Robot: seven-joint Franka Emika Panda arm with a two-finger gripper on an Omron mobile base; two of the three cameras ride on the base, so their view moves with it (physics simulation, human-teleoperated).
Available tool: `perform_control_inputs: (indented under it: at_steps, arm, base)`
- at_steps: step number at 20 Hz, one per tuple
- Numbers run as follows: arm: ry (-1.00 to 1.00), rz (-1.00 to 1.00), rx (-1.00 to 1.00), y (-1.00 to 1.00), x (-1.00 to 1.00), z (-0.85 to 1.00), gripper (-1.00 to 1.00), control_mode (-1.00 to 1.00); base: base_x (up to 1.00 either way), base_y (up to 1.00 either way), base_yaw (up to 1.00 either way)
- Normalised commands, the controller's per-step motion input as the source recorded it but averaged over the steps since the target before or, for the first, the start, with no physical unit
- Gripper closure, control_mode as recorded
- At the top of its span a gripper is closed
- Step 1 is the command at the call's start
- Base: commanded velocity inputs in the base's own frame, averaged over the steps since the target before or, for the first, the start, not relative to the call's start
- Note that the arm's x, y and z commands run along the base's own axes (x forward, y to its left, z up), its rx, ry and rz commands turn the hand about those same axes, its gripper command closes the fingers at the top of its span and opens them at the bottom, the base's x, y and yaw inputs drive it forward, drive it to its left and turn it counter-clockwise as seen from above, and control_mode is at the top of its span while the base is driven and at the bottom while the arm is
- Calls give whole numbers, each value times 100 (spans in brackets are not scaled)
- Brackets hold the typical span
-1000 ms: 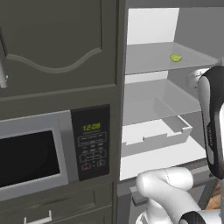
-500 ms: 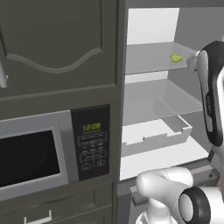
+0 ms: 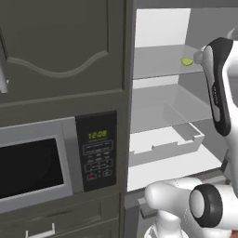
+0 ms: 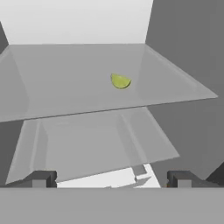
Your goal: There is a bowl on the dining counter. Grab a lemon wedge from the fridge and place it in the bowl. Then get the liquor bottle and glass cup from the cabinet and place them next to the bowl.
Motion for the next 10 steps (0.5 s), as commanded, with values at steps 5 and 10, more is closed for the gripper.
perform_control_inputs:
  at_steps: [5, 10]
  arm:
    - [0, 0, 0, -6, 71, 0, -100, -100]
    - [0, 0, 0, -17, 64, 0, -100, -100]
  base:
    - [0, 0, 0]
    - [0, 0, 0]
